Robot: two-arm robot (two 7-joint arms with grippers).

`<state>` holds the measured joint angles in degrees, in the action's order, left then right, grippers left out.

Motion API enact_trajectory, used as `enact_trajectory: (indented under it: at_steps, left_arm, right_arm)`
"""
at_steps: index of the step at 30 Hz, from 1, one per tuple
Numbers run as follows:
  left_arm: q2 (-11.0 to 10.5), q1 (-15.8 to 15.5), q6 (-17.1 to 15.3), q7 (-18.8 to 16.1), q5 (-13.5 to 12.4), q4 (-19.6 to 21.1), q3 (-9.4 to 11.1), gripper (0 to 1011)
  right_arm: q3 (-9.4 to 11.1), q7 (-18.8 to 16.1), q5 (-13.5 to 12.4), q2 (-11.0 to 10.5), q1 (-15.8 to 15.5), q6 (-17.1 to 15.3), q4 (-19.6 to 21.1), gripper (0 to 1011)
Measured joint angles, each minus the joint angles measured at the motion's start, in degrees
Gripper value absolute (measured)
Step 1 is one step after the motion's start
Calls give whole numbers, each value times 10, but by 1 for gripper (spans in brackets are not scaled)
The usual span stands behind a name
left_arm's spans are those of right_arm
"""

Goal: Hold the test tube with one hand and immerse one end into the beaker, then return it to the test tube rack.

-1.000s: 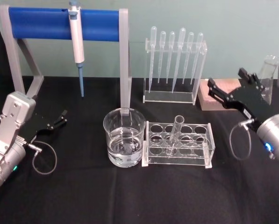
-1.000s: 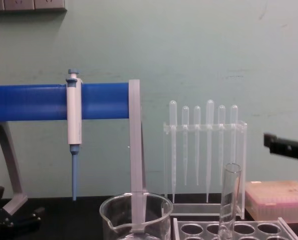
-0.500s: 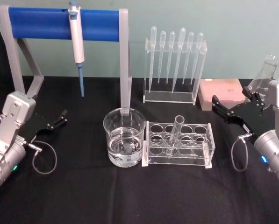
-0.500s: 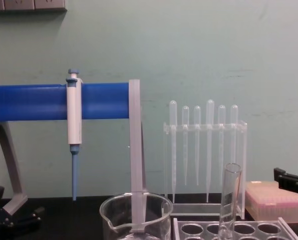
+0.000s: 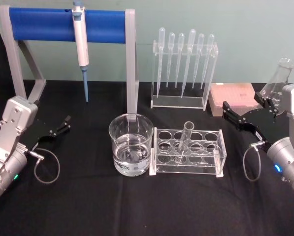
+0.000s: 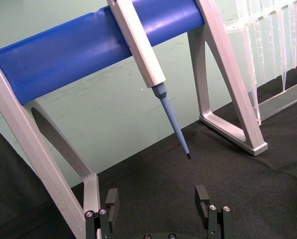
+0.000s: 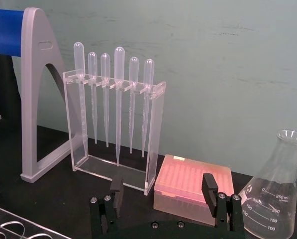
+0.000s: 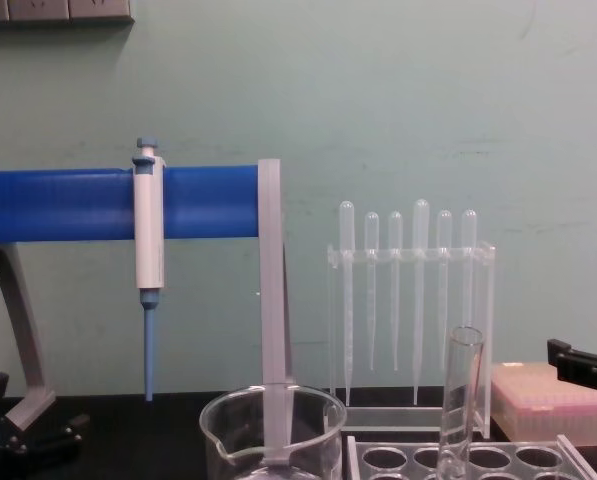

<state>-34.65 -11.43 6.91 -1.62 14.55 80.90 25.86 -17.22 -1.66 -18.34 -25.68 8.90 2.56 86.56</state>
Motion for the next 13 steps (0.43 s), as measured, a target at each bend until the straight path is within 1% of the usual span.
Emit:
enact_trajectory:
  at_steps: [13]
  left_arm:
    - [0, 0, 0, 0, 0, 0, 0, 1000]
  right_arm:
    - [-1, 2, 1, -1, 0, 0, 1, 1002]
